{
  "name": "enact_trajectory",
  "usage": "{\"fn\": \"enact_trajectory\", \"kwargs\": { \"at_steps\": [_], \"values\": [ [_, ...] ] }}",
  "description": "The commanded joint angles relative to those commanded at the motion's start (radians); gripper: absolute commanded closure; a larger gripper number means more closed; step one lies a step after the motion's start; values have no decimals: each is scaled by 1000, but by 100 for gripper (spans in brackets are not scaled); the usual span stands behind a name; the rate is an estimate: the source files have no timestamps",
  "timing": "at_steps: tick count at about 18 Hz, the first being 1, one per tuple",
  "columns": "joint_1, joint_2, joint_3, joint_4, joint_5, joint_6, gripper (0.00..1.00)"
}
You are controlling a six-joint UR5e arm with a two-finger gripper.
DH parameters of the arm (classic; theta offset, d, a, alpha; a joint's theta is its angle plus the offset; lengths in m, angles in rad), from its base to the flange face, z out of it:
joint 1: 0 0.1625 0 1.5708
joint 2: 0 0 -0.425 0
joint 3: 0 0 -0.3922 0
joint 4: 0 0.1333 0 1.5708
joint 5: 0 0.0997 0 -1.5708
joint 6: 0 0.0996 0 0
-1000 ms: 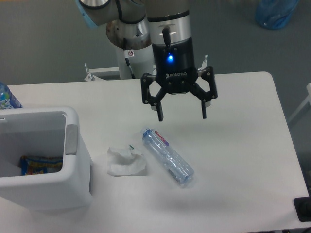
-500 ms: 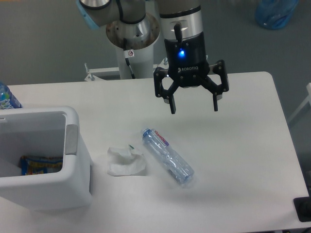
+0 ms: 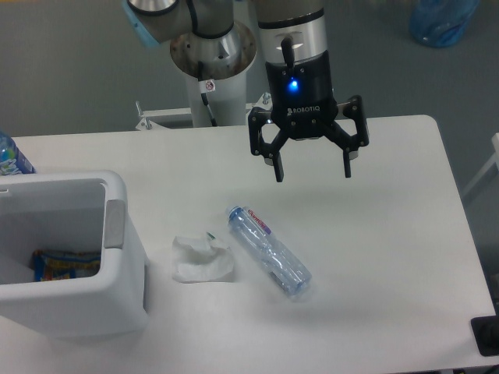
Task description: Open the trash can
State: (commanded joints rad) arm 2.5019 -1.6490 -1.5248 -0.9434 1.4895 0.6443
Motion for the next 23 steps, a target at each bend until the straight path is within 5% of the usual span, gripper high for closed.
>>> {"fn": "enact_trajectory", "kwargs": {
  "at_steps": [23],
  "values": [
    [25, 6, -26, 2, 6, -8, 0]
  ]
}}
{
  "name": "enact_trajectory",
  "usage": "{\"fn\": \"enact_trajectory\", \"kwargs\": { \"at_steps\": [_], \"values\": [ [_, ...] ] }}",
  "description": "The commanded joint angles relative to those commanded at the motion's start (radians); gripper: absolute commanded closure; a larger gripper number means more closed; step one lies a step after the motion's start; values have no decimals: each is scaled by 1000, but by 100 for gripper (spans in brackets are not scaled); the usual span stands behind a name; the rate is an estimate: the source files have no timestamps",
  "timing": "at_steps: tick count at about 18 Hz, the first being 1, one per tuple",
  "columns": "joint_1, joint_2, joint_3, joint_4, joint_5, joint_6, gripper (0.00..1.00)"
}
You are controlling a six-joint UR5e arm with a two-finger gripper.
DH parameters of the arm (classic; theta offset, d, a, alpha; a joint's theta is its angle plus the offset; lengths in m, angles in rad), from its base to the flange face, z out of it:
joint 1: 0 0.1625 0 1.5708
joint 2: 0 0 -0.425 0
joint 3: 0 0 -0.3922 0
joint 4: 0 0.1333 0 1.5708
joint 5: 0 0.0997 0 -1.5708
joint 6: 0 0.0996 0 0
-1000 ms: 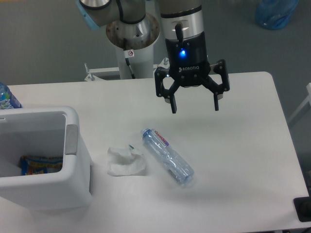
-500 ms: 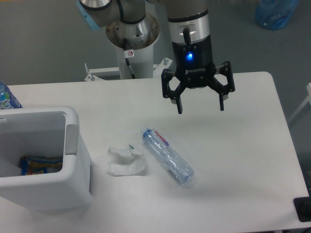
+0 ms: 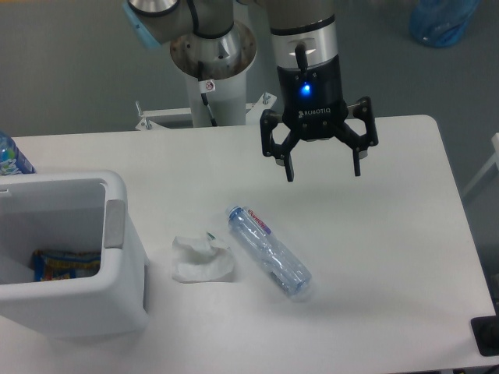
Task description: Open the trash can
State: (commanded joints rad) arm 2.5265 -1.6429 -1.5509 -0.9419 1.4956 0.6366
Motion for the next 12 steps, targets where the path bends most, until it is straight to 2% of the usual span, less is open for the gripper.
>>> {"fn": "enact_trajectory", "kwargs": {
  "at_steps": [5, 12],
  "values": [
    [-3, -15, 8, 3, 23, 2, 0],
    [-2, -5, 0, 2, 23, 3, 0]
  ]
}}
